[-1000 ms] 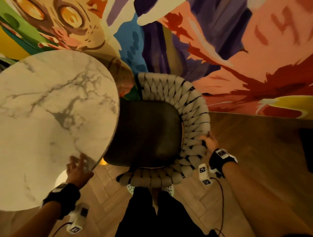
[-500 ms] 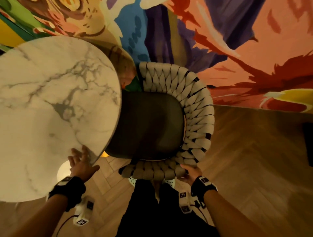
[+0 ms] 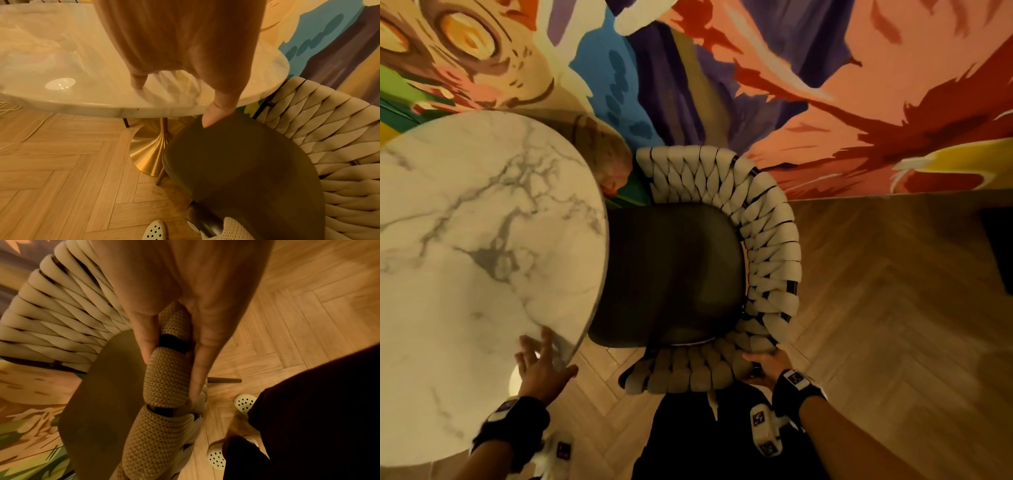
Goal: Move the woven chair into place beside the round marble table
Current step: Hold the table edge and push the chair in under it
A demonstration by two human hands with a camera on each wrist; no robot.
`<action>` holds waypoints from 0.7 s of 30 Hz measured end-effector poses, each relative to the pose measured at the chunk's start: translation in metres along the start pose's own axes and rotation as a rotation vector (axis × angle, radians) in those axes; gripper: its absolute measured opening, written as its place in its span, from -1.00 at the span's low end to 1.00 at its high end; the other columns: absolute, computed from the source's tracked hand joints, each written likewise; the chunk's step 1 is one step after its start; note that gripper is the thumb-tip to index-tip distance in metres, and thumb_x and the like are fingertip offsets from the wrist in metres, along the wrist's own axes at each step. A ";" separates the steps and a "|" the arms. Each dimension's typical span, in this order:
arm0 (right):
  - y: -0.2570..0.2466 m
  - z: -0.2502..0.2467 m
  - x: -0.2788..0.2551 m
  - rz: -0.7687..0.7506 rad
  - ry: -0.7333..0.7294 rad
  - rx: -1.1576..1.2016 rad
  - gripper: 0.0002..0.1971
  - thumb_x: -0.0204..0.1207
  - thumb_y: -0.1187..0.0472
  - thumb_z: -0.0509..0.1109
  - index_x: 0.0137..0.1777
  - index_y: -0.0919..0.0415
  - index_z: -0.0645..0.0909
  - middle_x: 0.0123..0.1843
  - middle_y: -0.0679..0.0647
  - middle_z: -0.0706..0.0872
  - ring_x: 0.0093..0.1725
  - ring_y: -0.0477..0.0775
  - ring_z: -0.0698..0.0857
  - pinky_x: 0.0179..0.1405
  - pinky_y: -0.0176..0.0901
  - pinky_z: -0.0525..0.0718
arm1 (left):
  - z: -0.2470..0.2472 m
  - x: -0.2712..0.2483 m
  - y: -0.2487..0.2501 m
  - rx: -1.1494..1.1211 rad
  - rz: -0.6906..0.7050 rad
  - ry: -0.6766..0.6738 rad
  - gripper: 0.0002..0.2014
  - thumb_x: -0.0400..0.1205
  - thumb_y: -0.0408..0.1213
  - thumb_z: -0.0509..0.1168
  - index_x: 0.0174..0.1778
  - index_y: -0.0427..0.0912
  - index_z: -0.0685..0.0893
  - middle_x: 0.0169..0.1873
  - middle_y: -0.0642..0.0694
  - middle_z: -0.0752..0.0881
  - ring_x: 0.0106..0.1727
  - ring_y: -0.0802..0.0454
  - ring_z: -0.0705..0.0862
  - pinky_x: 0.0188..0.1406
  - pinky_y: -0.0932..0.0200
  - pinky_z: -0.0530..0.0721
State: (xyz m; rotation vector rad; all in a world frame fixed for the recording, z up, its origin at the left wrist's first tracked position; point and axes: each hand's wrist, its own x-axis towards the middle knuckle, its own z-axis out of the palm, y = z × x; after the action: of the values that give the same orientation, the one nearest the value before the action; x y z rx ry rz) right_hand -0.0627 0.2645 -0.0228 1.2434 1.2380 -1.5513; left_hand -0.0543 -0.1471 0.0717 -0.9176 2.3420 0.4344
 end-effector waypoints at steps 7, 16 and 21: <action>-0.012 0.006 -0.002 -0.044 -0.036 0.004 -0.56 0.45 0.37 0.52 0.33 0.27 0.58 0.33 0.32 0.66 0.27 0.45 0.65 -0.34 0.09 0.74 | 0.004 0.002 -0.002 0.028 -0.001 0.021 0.06 0.44 -0.25 0.48 0.63 0.00 -0.19 0.65 -0.36 -0.29 0.67 -0.29 -0.31 0.68 -0.13 -0.21; -0.055 -0.029 -0.010 0.085 -0.146 -0.539 -0.46 0.50 -0.10 0.43 0.39 0.20 0.52 0.17 0.18 0.69 0.05 0.21 0.73 -0.01 0.05 0.66 | 0.008 0.008 -0.008 -0.003 0.006 0.016 0.07 0.42 -0.29 0.50 0.64 0.01 -0.17 0.65 -0.38 -0.27 0.67 -0.32 -0.30 0.67 -0.15 -0.19; -0.123 -0.048 0.004 -0.149 0.129 -0.404 -0.28 0.41 -0.17 0.48 0.51 0.12 0.41 0.39 0.19 0.61 0.23 0.28 0.67 -0.04 0.14 0.71 | 0.010 0.012 -0.011 0.039 0.017 -0.001 0.11 0.42 -0.25 0.49 0.64 -0.01 -0.25 0.64 -0.39 -0.31 0.66 -0.26 -0.38 0.65 -0.10 -0.29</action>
State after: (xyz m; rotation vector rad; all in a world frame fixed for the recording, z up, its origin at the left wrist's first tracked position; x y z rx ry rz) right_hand -0.1698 0.3383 -0.0024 1.0164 1.6630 -1.2511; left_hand -0.0498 -0.1563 0.0550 -0.8790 2.3506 0.3945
